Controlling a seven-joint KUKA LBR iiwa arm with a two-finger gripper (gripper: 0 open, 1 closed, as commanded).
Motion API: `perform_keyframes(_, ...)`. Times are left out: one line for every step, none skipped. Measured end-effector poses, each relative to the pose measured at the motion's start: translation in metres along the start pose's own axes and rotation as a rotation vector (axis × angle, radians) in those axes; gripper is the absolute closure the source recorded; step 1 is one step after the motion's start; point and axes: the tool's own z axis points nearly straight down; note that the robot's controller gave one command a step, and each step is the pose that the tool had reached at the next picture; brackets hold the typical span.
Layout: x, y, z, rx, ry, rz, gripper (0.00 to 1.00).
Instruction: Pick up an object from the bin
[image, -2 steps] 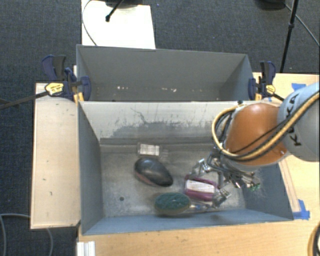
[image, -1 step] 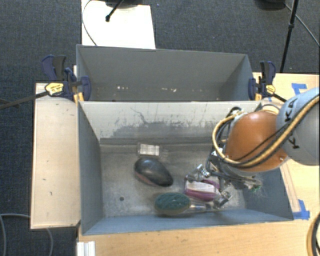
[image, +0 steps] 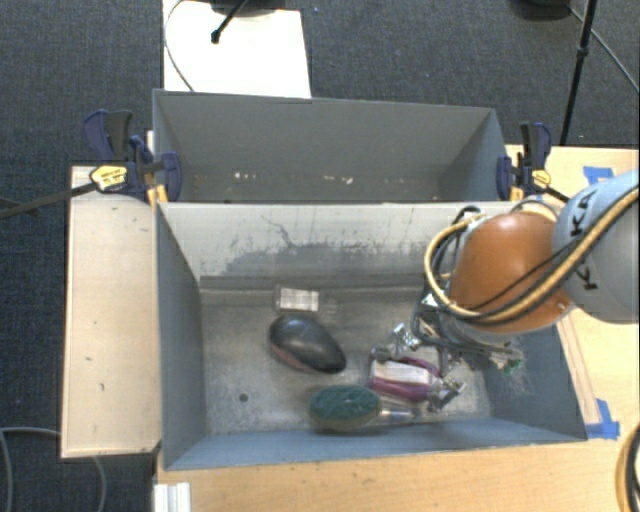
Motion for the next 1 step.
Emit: perform_keyframes(-0.013, -0.0352, 0.0034, -0.003, -0.005, -0.321, 0.0)
